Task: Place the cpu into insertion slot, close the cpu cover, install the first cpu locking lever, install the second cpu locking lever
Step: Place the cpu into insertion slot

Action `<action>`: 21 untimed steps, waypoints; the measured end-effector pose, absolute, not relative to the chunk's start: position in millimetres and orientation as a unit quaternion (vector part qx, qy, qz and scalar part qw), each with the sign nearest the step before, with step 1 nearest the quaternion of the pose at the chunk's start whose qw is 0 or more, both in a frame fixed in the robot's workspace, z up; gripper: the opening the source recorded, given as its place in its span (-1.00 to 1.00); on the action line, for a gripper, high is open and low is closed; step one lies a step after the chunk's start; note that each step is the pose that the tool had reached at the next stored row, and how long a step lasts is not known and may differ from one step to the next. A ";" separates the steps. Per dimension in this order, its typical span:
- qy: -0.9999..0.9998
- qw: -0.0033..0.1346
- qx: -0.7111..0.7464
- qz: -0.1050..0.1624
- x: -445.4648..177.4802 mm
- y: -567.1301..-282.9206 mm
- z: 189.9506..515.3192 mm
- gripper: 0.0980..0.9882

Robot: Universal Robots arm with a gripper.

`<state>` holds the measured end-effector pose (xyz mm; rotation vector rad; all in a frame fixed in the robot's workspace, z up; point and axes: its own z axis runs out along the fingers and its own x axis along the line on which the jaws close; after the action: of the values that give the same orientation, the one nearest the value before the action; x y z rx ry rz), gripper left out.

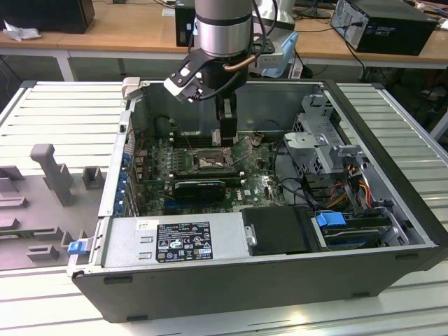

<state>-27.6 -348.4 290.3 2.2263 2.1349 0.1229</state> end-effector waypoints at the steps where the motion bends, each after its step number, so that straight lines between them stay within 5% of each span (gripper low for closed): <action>1: 0.691 0.027 0.721 0.040 -27.6 -348.4 290.0 -0.03; 21: 0.691 0.027 0.721 0.040 -29.3 -347.7 278.3 -0.03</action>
<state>-29.3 -347.7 278.3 2.2264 2.1349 0.1229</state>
